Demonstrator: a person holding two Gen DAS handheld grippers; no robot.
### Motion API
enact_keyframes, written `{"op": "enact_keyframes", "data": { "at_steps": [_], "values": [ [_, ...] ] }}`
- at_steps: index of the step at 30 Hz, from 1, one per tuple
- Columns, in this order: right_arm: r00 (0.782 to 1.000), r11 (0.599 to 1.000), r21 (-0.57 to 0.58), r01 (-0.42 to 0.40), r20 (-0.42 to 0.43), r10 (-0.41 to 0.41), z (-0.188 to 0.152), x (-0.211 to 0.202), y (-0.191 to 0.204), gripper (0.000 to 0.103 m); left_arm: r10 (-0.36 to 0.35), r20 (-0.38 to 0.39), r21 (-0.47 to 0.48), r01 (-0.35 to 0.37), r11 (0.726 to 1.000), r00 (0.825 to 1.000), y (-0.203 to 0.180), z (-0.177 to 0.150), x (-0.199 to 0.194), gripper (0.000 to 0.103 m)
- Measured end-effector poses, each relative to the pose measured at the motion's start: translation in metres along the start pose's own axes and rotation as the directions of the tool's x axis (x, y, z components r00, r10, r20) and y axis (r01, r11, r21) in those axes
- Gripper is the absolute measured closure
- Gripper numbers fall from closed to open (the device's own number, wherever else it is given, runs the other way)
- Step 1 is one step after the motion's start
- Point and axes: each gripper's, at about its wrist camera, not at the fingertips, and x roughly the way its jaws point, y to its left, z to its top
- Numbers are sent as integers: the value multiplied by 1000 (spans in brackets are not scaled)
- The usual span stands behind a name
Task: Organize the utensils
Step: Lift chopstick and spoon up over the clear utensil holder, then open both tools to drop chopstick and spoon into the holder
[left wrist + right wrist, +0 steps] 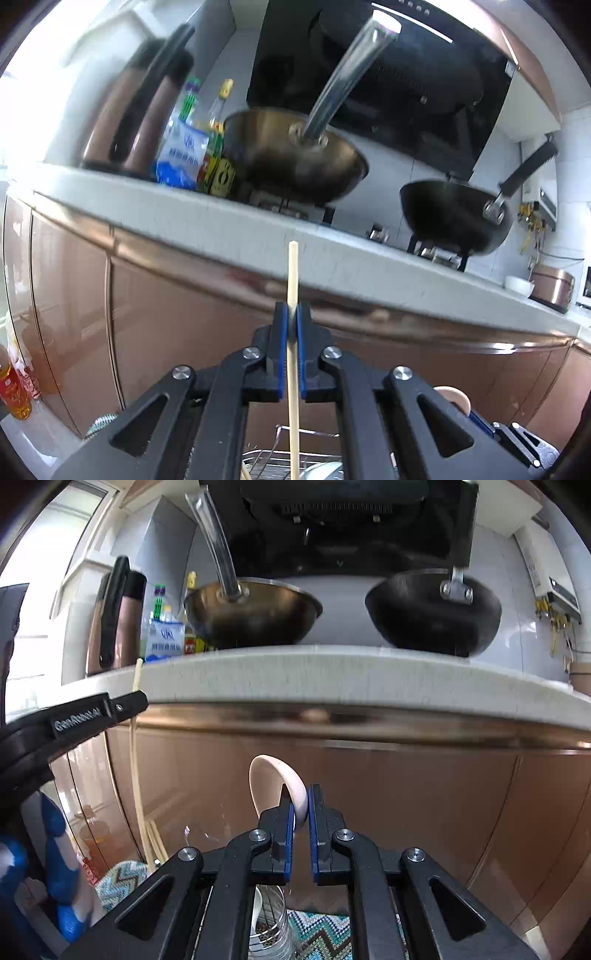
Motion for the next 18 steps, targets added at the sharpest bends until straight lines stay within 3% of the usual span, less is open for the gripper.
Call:
{"op": "enact_keyframes", "data": {
  "at_steps": [5,7,9,12,18],
  "values": [
    [1000,1000,-10,-18,-23,18,-18,13,6,95,8,-13,19,-8,1000,1000,3,-25,15,97],
    [999,1000,-8,-27,-25,27,-22,14,7,88,8,-18,25,-7,1000,1000,5,-29,15,97],
    [999,1000,-1,-30,-23,30,-24,12,7,72,-1,-24,21,2,1000,1000,6,-30,13,89],
    [999,999,11,-33,-15,33,-20,4,6,71,1,-18,15,-1,1000,1000,9,-22,2,68],
    [1000,1000,-1,-13,28,13,6,-35,3,71,12,18,59,-13,998,1000,8,18,-41,68]
  ]
}}
